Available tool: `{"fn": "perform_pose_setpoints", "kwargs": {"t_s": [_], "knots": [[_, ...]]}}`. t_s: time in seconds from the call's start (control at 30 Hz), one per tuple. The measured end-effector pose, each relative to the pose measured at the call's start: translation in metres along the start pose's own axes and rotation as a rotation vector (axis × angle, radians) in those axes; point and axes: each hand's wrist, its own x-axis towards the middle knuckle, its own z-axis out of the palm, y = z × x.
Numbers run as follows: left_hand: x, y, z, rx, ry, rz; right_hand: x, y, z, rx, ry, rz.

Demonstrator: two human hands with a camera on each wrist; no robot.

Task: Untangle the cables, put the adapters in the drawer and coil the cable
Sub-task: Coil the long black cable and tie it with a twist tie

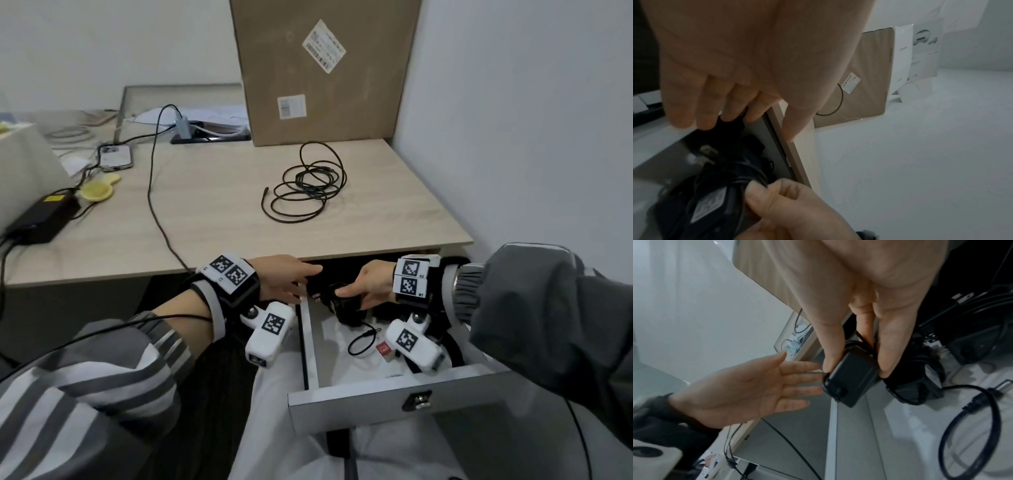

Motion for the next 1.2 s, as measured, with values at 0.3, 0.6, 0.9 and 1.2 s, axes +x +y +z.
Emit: {"fn": "perform_pose_setpoints", "kwargs": {"t_s": [0.3, 0.6, 0.9, 1.2], "knots": [[0.01, -0.027, -0.008, 0.023, 0.121, -0.03, 0.024, -0.011, 0.022, -0.216, 0.008, 0.088], [0.012, -0.034, -0.006, 0.013, 0.029, -0.01, 0.031, -0.014, 0.03, -0.386, -0.085, 0.131], [0.006, -0.034, -0.008, 0.028, 0.033, -0.017, 0.029, -0.025, 0.028, -0.502, -0.058, 0.106], [-0.013, 0.006, -0.026, 0.109, 0.081, 0.11, -0.02, -0.069, 0.0, -0.514, -0.008, -0.173]]}}
